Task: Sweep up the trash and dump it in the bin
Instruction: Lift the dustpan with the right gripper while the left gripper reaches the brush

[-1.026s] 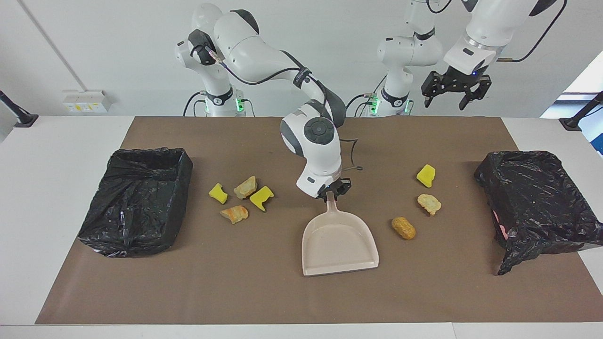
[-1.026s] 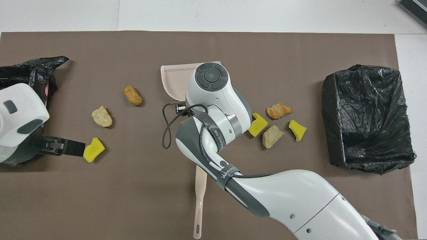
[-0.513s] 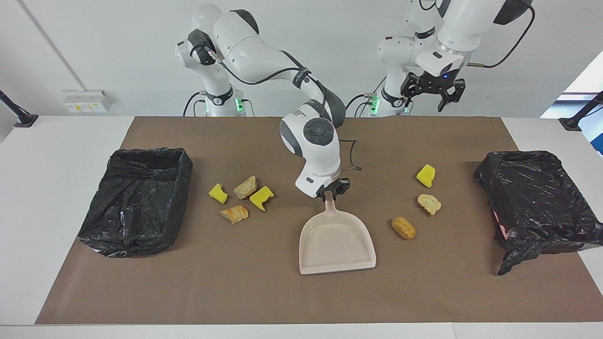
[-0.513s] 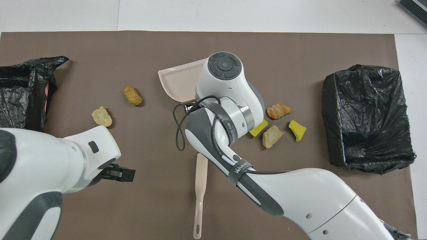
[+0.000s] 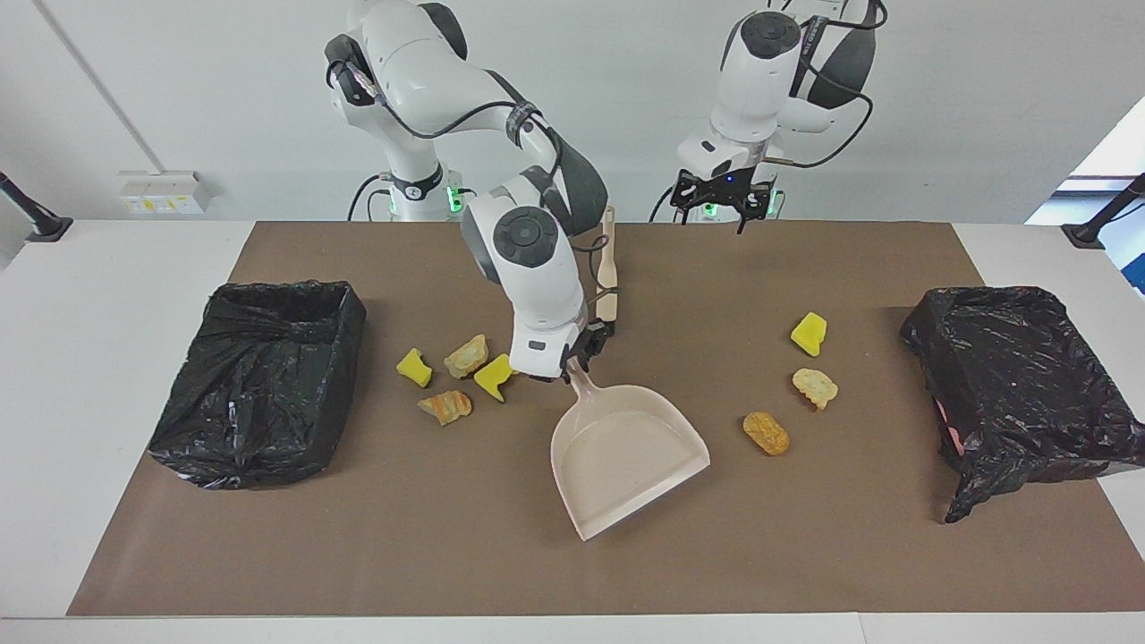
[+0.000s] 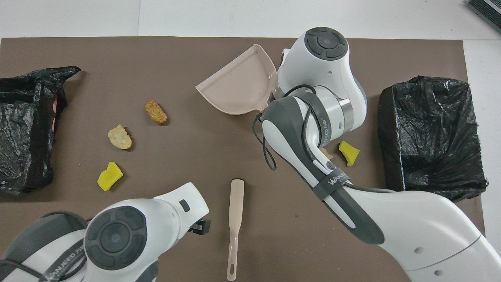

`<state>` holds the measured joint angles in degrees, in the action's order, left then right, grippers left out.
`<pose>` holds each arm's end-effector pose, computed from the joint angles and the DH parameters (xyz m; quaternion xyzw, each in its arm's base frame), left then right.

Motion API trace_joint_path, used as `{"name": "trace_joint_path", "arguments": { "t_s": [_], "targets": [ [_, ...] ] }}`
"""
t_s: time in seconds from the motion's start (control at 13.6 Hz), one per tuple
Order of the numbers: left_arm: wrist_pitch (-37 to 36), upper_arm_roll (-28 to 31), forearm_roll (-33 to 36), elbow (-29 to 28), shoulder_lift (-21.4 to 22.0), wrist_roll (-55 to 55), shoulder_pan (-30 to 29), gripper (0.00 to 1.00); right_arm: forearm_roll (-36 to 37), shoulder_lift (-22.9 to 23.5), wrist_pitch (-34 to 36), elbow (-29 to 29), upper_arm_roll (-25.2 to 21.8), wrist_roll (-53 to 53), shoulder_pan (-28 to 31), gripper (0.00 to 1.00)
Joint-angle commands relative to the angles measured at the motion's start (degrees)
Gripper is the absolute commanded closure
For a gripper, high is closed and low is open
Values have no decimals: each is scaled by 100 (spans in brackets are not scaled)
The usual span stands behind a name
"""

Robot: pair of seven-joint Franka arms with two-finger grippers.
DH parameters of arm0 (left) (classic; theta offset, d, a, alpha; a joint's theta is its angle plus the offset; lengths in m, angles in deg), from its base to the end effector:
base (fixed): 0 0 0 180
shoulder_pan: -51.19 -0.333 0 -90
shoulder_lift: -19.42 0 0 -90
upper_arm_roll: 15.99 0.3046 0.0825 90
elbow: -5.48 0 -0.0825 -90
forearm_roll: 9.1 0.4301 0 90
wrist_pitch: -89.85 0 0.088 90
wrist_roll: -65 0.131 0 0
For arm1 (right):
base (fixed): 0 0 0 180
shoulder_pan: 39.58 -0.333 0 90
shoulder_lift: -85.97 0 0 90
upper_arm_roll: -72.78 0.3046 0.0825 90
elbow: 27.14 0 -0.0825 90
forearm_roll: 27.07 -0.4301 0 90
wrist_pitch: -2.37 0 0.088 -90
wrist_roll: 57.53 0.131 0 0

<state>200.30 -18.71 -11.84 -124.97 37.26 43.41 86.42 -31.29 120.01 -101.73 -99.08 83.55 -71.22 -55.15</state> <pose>0.3891 -0.3093 0.4247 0.9909 -0.1323 -0.0239 0.0036 0.6886 0.3181 0.3734 -0.9440 -0.3178 0.0210 0.0863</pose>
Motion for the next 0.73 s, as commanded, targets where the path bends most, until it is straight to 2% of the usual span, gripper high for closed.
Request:
{"name": "trace_joint_path", "arguments": {
  "t_s": [0.0,0.22,0.37,0.66],
  "targets": [
    [372,105,-349,-305,71,-301,378,0,-27,-100,3,-145,101,-826,141,100],
    [1064,105,-350,-340,-735,-1011,1020,0,52,-108,134,-276,92,-1381,186,100],
    [1557,105,-350,-419,-1088,-1328,1353,0,341,-109,196,-268,101,-1811,212,100],
    [1700,96,-350,-736,-1063,-1645,1715,2,782,-143,302,-408,101,-2771,353,100]
  ]
}}
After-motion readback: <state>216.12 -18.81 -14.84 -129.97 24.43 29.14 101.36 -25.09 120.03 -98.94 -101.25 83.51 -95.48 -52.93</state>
